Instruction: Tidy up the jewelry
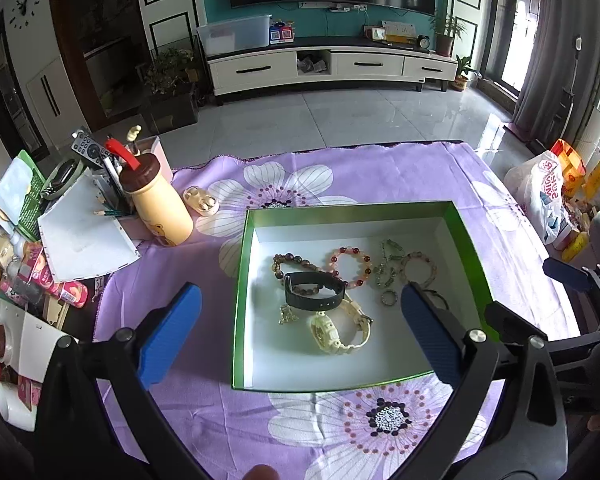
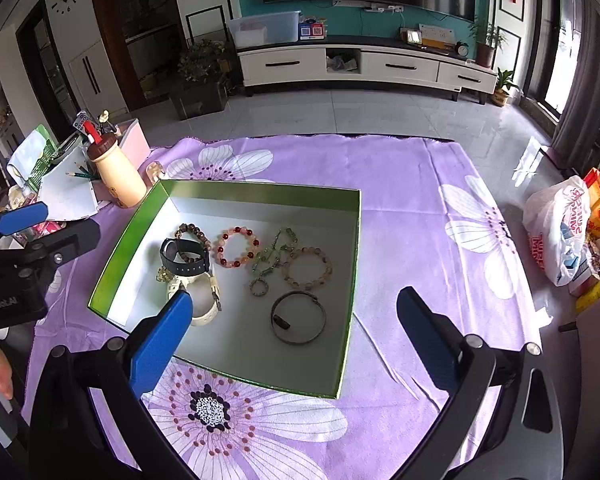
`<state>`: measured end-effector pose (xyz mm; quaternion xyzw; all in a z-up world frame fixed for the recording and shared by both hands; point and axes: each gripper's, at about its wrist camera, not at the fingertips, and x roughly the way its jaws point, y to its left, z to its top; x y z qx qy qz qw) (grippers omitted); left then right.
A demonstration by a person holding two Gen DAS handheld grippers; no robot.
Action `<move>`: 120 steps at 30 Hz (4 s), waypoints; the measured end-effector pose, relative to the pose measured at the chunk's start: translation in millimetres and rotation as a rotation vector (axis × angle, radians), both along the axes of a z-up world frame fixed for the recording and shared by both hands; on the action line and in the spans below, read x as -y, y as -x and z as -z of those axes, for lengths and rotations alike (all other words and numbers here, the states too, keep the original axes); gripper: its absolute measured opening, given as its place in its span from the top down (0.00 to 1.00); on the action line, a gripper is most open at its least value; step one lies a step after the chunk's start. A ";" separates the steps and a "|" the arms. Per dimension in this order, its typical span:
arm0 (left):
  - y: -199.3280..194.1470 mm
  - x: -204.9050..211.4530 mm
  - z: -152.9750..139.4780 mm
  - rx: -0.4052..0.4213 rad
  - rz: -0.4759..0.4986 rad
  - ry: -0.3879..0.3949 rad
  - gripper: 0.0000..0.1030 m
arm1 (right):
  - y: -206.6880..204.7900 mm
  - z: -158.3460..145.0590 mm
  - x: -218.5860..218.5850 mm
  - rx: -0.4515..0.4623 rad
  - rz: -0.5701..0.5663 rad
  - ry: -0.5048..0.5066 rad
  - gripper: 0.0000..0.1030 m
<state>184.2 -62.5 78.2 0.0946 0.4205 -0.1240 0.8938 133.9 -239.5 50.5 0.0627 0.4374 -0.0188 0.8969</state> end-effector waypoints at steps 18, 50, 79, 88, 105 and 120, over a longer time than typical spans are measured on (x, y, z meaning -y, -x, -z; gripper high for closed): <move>16.3 -9.7 -33.5 -0.072 -0.040 0.028 0.02 | 18.2 -35.4 -17.6 0.010 -0.023 0.068 0.01; 2.4 -10.5 -6.3 -0.121 -0.112 -0.077 0.02 | 10.9 -16.0 -9.2 -0.035 -0.001 0.030 0.01; -0.7 -6.9 0.3 -0.118 -0.115 -0.084 0.02 | 7.0 -8.9 -11.4 -0.046 -0.003 0.038 0.01; -2.5 -8.5 2.2 -0.127 -0.121 -0.085 0.02 | 3.2 -10.9 -16.2 -0.040 -0.008 0.043 0.01; -6.9 -10.5 8.0 -0.138 -0.127 -0.100 0.02 | -0.2 -8.7 -18.7 -0.047 -0.010 0.050 0.01; -7.7 -10.7 9.9 -0.144 -0.127 -0.099 0.02 | -0.9 -10.8 -20.6 -0.045 -0.013 0.048 0.01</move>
